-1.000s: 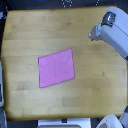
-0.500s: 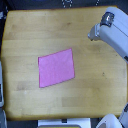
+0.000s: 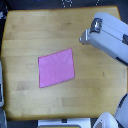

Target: Folding a cloth

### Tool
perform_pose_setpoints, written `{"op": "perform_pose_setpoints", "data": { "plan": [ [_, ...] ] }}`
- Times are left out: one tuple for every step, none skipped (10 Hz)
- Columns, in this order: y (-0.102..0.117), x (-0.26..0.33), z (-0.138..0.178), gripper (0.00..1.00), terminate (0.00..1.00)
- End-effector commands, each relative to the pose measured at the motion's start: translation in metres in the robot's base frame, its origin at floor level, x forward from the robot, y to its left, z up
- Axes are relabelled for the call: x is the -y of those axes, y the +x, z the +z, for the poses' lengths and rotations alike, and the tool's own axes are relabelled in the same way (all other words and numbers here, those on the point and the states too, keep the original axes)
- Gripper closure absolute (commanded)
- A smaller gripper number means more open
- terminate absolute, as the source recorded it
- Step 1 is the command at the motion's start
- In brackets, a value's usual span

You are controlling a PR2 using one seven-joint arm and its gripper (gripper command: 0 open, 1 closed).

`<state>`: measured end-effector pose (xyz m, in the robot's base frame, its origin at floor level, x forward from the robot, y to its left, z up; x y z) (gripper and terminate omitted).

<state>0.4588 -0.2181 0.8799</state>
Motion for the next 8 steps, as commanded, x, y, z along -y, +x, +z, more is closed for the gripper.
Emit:
{"op": "perform_pose_setpoints", "data": {
  "plan": [
    [-0.015,-0.078,-0.033,0.00,0.00],
    [-0.016,-0.082,-0.037,0.00,0.00],
    [-0.018,-0.090,-0.045,0.00,0.00],
    [-0.022,-0.094,-0.053,0.00,0.00],
    [-0.029,-0.101,-0.064,0.00,0.00],
    [-0.031,-0.106,-0.069,0.00,0.00],
    [-0.033,-0.113,-0.076,0.00,0.00],
    [-0.036,-0.116,-0.082,0.00,0.00]
  ]
}}
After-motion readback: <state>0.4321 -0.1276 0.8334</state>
